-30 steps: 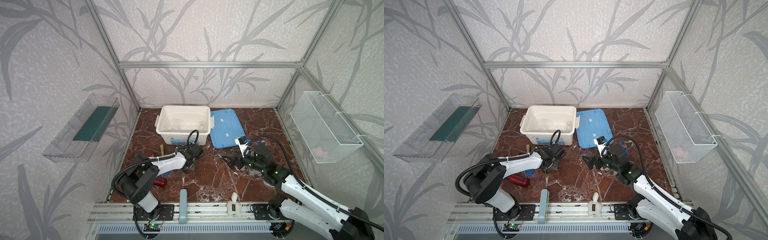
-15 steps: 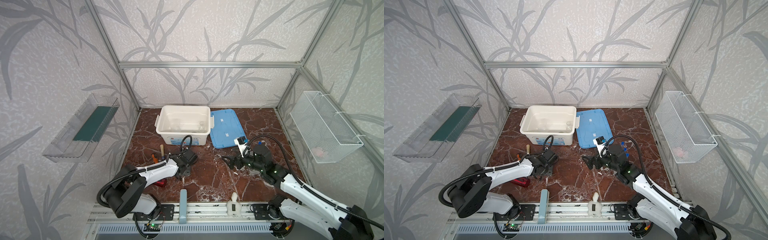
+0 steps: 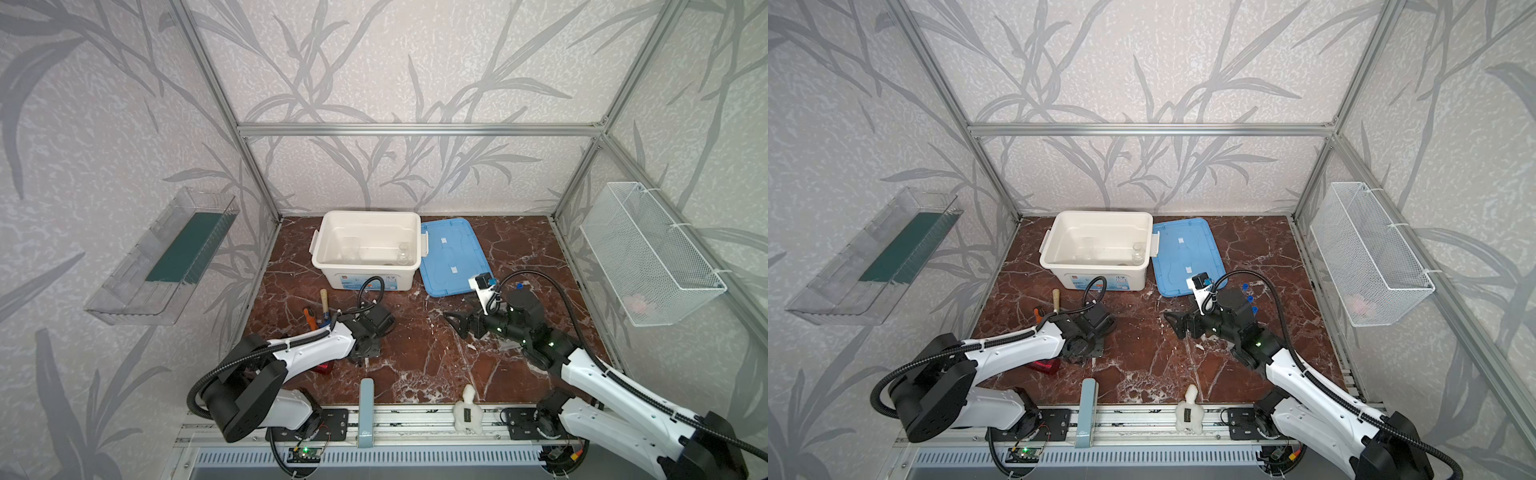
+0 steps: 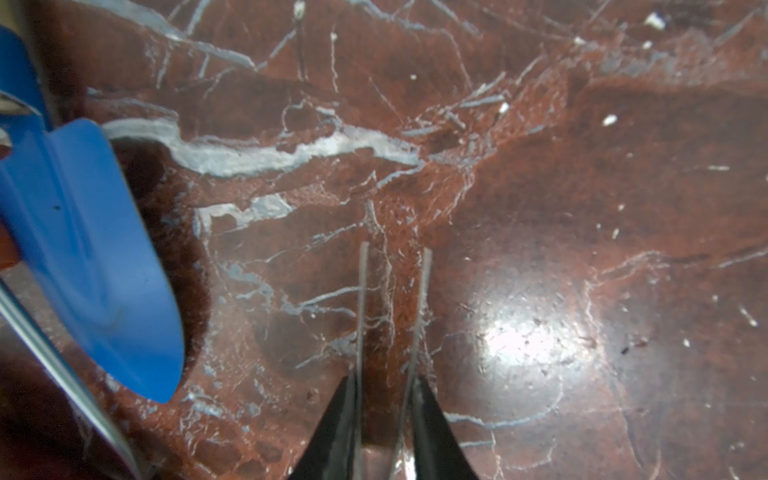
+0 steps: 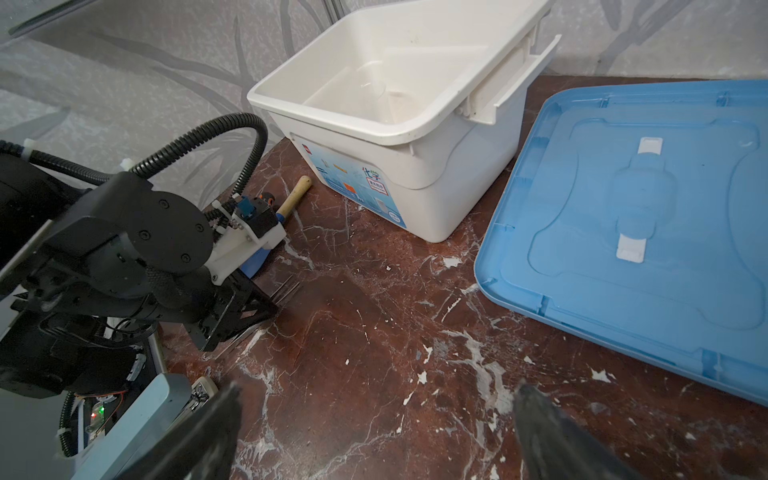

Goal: Organize the chemistry lab equipment
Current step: 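Lift tweezers over the bin with left gripper while right gripper approaches the bin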

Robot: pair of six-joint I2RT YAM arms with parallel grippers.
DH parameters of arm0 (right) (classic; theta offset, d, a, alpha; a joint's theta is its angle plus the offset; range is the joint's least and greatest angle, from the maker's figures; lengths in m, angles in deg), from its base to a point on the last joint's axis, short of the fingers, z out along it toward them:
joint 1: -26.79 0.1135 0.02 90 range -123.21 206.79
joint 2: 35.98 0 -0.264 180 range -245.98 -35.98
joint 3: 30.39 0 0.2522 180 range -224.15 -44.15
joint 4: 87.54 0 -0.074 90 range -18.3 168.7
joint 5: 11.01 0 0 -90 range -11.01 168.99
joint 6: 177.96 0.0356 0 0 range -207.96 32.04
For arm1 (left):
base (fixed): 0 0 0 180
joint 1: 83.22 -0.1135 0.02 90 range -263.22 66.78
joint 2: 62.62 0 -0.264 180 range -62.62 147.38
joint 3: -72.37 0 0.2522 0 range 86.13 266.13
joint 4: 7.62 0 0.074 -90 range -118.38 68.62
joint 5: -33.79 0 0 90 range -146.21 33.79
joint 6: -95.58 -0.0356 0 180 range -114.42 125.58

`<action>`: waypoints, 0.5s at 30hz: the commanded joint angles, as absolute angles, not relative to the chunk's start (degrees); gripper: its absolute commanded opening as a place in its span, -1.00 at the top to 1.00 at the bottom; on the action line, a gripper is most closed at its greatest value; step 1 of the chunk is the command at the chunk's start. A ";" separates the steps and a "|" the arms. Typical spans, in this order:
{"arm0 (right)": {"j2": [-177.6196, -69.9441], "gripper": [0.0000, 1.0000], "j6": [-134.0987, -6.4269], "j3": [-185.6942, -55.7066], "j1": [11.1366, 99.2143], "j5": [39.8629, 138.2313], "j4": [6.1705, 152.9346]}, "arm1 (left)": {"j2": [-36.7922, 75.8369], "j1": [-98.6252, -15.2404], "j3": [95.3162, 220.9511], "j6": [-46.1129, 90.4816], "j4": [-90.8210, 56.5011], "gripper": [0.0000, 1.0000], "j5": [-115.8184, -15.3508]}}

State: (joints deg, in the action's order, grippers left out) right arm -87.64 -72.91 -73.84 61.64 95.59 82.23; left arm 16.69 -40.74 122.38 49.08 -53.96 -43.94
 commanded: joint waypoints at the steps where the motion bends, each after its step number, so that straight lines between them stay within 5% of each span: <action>1: -86.76 -1.00 -72.58 -74.19 61.62 96.32 83.07 | 17.93 -40.33 120.77 49.53 -57.27 0.54 -41.27; 9: -86.87 -1.00 -72.38 -74.21 61.63 96.06 83.25 | 17.15 -40.33 120.77 49.08 -54.07 0.98 -40.74; 15: -87.00 -1.00 -72.14 -74.58 61.61 96.23 83.09 | 8.43 -40.31 124.20 48.68 -58.45 1.00 -37.86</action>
State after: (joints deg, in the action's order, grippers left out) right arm -87.64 -72.72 -73.84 61.64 95.62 82.23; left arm 13.56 -40.42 122.10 48.60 -54.77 -41.56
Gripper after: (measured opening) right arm 0.999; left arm 0.048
